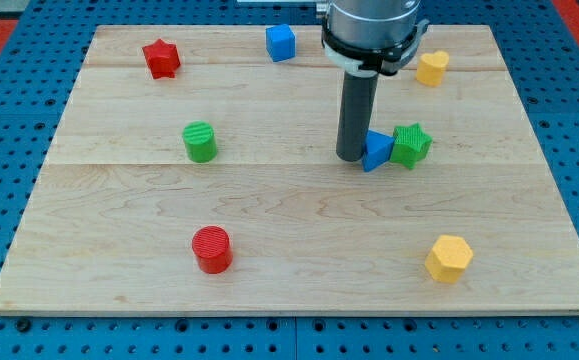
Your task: Move the blue cube above to the blue triangle
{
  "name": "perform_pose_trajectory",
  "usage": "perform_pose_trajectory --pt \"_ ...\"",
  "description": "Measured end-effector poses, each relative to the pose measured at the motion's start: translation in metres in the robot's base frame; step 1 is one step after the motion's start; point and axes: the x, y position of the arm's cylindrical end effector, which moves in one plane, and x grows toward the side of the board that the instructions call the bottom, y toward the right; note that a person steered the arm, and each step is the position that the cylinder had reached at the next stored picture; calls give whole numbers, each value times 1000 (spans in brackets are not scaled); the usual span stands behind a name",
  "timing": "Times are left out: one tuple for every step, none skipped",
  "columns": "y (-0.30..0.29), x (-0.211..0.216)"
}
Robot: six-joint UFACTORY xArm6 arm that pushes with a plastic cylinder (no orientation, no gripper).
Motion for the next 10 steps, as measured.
perform_pose_trajectory --pt "-43 -60" --pt "-14 -154" --pt "-45 -209" --pt "-125 -232" --pt "-170 -218" --pt "-125 -205" --pt "-120 -169" --pt "-153 -179" --pt "-120 -148" --pt "-90 -121"
